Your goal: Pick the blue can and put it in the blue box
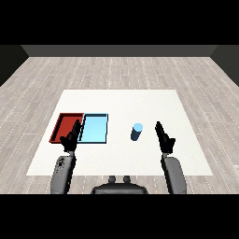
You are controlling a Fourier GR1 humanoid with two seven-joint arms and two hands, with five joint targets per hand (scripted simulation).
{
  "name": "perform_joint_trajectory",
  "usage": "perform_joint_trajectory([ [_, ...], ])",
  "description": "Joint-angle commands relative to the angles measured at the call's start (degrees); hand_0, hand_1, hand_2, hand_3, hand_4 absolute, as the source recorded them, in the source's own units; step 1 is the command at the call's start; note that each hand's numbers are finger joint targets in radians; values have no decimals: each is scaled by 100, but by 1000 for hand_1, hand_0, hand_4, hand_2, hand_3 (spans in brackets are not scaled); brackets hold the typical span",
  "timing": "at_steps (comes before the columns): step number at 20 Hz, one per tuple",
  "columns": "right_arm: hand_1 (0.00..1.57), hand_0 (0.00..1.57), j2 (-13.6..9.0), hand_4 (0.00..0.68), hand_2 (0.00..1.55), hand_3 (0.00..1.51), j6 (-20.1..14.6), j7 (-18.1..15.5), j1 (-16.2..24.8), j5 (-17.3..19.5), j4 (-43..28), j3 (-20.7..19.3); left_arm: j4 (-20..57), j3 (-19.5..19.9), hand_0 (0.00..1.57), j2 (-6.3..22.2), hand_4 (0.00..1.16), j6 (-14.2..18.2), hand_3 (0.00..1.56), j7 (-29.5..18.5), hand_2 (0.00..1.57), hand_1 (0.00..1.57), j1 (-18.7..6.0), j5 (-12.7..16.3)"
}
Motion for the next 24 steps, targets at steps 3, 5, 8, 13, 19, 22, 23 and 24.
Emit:
perform_joint_trajectory([
  [3, 0, 0, 300, 0, 0, 0, -273, 247, -232, 268, 386, 155, 42, -32, 0, -141, 0, -22, 0, -24, 0, 0, 214, -36],
  [5, 0, 0, 475, 0, 0, 0, -469, 408, -382, 407, 649, 258, 73, -77, 0, -205, 0, -13, 0, -40, 0, 0, 354, -32],
  [8, 0, 0, 497, 0, 0, 0, 155, -876, -522, -370, 235, 461, -464, 0, 0, -418, 0, 59, 0, -1159, 0, 0, 124, 103],
  [13, 0, 0, 503, 0, 0, 0, 276, -1362, -497, -371, 510, 360, 110, 109, 0, -376, 0, -127, 0, -2203, 0, 0, 371, 56],
  [19, 0, 0, 503, 0, 0, 0, 296, -1848, -1037, -490, 1436, 169, -175, 54, 0, -432, 0, -81, 0, -1943, 0, 0, 487, 102],
  [22, 0, 0, 453, 0, 0, 0, 296, -1933, -532, -458, 1005, 381, 452, 165, 0, -386, 0, -176, 0, -2451, 0, 0, 234, 71],
  [23, 0, 0, 338, 0, 0, 0, 433, -2073, -660, -559, 1185, 210, -202, 363, 0, -152, 0, -347, 0, -1831, 0, 0, 334, 394],
  [24, 0, 0, 455, 0, 0, 0, 281, -1838, -98, -386, 527, 535, 190, 213, 0, -370, 0, -209, 0, -2267, 0, 0, 337, 205],
])
